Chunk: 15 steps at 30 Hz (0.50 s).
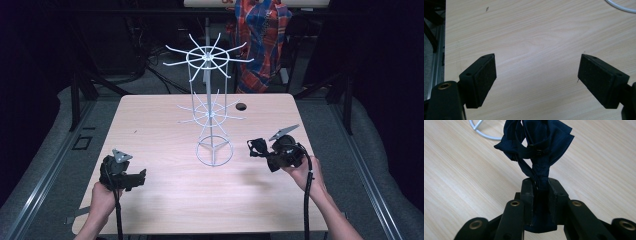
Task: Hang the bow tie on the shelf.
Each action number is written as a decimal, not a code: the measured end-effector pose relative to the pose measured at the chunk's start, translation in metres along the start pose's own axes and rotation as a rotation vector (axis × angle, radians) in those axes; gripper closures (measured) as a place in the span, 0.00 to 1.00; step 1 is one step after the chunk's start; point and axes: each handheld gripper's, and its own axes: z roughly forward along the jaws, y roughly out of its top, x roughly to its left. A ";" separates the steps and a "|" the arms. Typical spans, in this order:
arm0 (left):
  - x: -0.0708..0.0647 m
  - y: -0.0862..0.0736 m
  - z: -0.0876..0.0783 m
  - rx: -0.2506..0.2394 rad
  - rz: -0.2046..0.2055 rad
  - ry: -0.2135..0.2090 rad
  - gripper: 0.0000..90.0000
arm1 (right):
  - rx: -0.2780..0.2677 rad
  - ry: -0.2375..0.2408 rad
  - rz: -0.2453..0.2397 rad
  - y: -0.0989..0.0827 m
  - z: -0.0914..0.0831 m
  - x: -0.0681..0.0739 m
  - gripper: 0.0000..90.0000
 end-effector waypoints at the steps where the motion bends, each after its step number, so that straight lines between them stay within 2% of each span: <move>1: 0.000 0.000 0.000 -0.001 0.000 0.000 0.17 | -0.004 0.008 0.000 0.001 -0.001 0.001 0.84; 15: 0.000 0.000 0.000 0.002 -0.002 -0.001 0.17 | -0.075 0.005 -0.014 0.014 -0.019 0.004 0.84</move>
